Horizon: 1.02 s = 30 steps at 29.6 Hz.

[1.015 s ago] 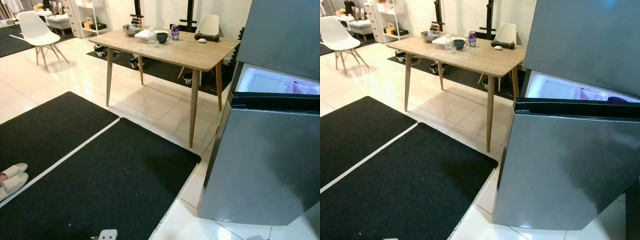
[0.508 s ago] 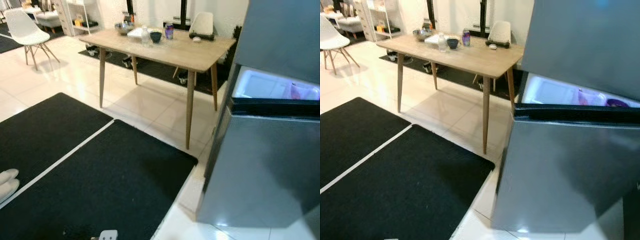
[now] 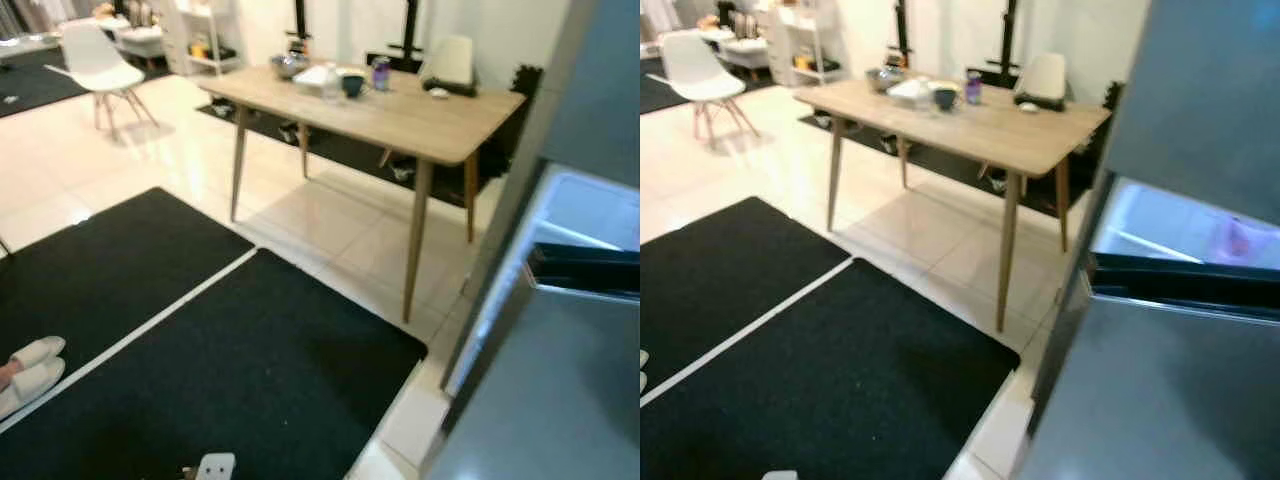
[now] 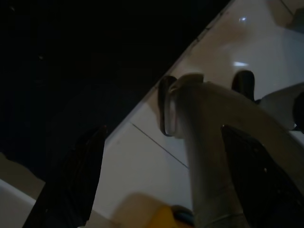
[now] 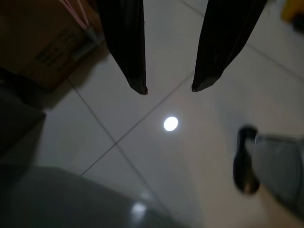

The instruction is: Restocking fridge

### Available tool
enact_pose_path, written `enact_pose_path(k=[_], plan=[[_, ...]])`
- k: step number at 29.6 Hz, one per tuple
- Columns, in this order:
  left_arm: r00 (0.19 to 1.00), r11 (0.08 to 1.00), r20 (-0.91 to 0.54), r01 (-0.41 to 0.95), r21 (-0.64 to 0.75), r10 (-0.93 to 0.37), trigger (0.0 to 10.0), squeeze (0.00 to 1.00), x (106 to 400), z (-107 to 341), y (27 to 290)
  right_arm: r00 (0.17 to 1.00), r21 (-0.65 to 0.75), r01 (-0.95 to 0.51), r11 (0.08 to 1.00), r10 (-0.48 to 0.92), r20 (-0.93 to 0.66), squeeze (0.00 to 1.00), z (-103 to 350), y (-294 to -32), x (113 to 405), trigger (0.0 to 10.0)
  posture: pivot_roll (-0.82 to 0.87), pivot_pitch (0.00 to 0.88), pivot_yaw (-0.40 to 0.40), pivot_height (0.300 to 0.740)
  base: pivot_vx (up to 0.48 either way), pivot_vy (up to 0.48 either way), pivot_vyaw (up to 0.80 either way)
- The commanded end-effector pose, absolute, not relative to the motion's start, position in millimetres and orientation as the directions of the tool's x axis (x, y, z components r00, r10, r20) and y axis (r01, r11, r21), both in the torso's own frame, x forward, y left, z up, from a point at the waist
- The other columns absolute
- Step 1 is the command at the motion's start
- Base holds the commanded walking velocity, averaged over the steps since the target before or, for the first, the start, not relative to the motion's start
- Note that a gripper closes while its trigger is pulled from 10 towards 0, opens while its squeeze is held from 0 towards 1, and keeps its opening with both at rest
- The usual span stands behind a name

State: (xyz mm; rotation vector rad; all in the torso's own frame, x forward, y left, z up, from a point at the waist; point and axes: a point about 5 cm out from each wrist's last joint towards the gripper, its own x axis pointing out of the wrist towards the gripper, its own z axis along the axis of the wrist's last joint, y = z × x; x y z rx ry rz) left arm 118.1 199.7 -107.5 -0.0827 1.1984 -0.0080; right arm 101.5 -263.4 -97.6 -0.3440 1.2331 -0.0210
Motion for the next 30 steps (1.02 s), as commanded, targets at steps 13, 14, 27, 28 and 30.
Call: enact_pose_path(k=[13,14,27,28,30], plan=[[0.326,0.998,-0.944,-0.037,-0.058,-0.043,10.0,0.0,109,-111,199,0.305,-0.29,0.349,0.891,-0.401,-0.864,0.0,-88,-297,95,10.0,-0.1,0.0,-0.012,0.74,0.309,0.0,0.0],[0.33,0.997,-0.943,-0.048,-0.055,-0.037,10.0,0.0,109,-110,199,0.3,-0.281,0.415,0.865,-0.422,-0.855,0.0,-86,-301,95,10.0,-0.1,0.0,-0.011,0.74,0.0,0.0,0.0],[0.338,0.997,-0.94,-0.051,-0.065,-0.044,10.0,0.0,111,-110,199,0.401,-0.147,0.673,0.725,-0.525,-0.751,0.0,-61,-328,130,10.0,-0.1,0.0,-0.015,0.74,0.0,0.0,0.0],[0.339,0.996,-0.94,-0.05,-0.068,-0.047,10.0,0.0,111,-110,199,0.432,-0.117,0.688,0.716,-0.534,-0.727,0.0,-56,-331,139,10.0,-0.1,0.0,-0.014,0.74,0.0,0.0,0.0],[0.339,0.996,-0.94,-0.05,-0.068,-0.047,10.0,0.0,111,-110,199,0.432,-0.117,0.688,0.716,-0.534,-0.727,0.0,-56,-331,139,10.0,-0.1,0.0,-0.014,0.74,0.0,0.0,0.0]])
